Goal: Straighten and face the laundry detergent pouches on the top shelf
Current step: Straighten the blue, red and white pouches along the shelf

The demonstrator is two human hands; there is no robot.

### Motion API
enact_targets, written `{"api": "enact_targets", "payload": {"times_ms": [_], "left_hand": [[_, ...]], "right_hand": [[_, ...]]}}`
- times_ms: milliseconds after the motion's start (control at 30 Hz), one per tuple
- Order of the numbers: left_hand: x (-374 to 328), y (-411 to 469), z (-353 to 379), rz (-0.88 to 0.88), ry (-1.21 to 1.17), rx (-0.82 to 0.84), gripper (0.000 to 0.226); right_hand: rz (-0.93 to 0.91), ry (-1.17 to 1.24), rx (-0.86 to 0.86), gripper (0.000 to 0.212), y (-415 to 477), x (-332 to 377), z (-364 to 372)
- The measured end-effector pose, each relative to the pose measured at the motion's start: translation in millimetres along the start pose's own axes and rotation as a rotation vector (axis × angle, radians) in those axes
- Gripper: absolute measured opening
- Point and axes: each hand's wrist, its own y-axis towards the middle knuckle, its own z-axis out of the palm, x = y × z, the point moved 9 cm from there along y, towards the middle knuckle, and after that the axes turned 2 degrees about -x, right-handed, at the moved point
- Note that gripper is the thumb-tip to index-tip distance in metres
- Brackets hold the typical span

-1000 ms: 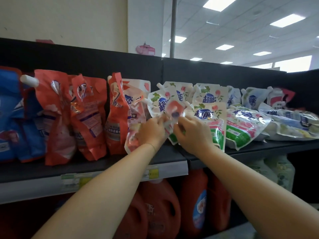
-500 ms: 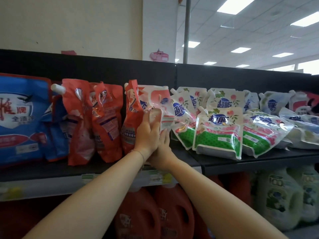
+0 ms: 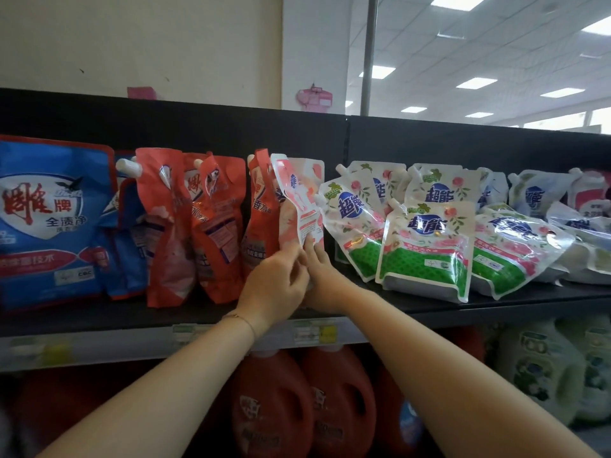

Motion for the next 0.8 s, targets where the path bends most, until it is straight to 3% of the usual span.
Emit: {"api": "enact_targets", "payload": {"times_ms": [100, 267, 367, 500, 700, 800], "left_hand": [[-20, 6, 25, -0.008, -0.051, 0.11, 0.006], [-46, 20, 53, -0.111, -0.2, 0.099, 0.009], [-49, 27, 80, -0.195, -0.225, 0.146, 0.007], [-41, 38, 124, -0.337, -0.21, 0.225, 0.026], [-23, 65, 182, -0.542, -0.154, 0.225, 0.044], [-24, 79, 205, -0.605, -0.178, 0.216, 0.038]], "right_hand": [[-0.144, -0.129, 0.091, 0.077, -31, 14, -28], [-0.037, -0.055, -0.016, 0.01, -46, -27, -65], [0.078, 0.106, -0.187, 0.013, -51, -73, -85], [0.213, 0.067, -0.309, 0.028, -60, -139, -104], [0.347, -0.301, -0.402, 0.03, -80, -218, -140], [0.454, -0.379, -0.377, 0.054, -85, -258, -148]]}}
